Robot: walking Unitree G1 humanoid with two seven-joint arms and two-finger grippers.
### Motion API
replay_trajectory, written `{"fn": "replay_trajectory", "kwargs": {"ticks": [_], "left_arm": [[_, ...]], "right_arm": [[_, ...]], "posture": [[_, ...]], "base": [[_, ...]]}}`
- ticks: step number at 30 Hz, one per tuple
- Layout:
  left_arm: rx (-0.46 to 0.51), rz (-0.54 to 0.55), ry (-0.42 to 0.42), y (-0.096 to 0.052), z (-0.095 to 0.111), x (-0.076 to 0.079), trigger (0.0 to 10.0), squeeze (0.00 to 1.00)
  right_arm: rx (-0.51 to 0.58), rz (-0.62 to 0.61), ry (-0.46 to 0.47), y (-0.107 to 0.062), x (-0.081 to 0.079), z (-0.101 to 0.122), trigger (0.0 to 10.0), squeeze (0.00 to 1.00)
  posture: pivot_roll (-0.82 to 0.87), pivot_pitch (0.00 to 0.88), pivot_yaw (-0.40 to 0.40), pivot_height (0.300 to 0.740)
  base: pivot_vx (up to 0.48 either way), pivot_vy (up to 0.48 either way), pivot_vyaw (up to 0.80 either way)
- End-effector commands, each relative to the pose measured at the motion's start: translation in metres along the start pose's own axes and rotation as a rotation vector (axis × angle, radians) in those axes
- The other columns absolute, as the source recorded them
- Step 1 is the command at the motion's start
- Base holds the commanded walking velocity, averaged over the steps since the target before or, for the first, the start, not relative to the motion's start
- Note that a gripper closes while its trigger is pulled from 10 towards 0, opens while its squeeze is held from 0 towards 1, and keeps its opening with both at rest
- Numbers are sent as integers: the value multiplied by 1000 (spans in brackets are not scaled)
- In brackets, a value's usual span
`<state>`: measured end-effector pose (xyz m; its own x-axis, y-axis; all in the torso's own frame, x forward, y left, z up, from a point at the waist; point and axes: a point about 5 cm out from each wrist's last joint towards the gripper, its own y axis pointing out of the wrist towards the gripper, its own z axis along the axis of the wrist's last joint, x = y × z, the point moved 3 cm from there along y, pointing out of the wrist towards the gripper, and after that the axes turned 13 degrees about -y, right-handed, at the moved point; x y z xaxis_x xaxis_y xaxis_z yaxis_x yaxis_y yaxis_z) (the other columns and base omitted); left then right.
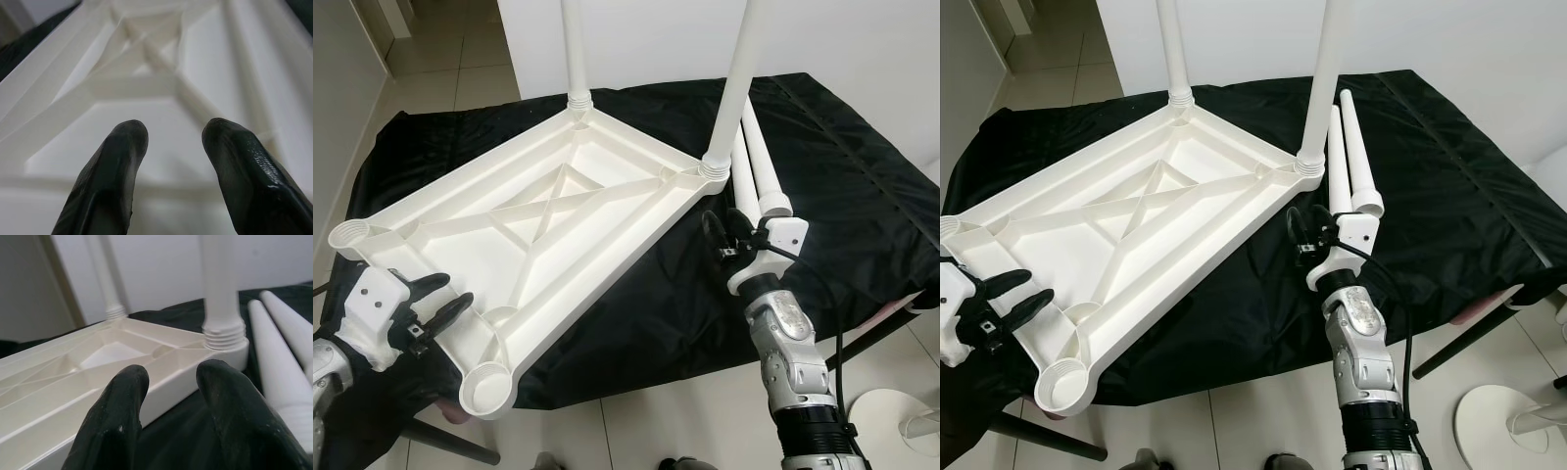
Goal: Building children table
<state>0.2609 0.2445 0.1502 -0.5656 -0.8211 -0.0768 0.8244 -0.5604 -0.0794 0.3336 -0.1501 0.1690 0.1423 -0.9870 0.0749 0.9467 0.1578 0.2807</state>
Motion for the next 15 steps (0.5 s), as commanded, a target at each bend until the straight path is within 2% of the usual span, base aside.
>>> {"fn": "replay_trajectory", "kwargs": {"ticks": [1, 3, 4, 6, 10, 14, 15], "left_arm": [[24, -10, -41, 3, 1, 8, 10000, 0], [50, -21, -66, 6, 3, 12, 10000, 0], [74, -34, -76, 11, 5, 20, 10000, 0], [113, -52, -88, 17, 9, 29, 10000, 0], [154, -61, -121, 22, 15, 35, 10000, 0], [172, -66, -125, 24, 18, 39, 10000, 0], [179, -71, -133, 26, 20, 41, 10000, 0]], "right_arm": [[-17, -71, 15, -4, 10, -7, 10000, 0], [-19, -102, 17, -6, 14, -8, 10000, 0], [-22, -135, 22, -8, 18, -10, 10000, 1000], [-26, -181, 41, -12, 22, -12, 10000, 1000], [-12, -214, 88, -19, 25, -13, 10000, 1000], [-31, -231, 73, -24, 25, -17, 10000, 1000], [-41, -230, 62, -27, 23, -19, 10000, 165]], "posture": [[7, 90, 41, 740], [7, 90, 41, 740], [4, 96, 41, 740], [2, 98, 40, 740], [1, 102, 41, 740], [-4, 107, 42, 740], [-7, 110, 42, 740]], "base": [[0, 0, 0], [0, 0, 0], [0, 0, 0], [0, 0, 0], [0, 0, 0], [0, 0, 0], [0, 0, 0]]}}
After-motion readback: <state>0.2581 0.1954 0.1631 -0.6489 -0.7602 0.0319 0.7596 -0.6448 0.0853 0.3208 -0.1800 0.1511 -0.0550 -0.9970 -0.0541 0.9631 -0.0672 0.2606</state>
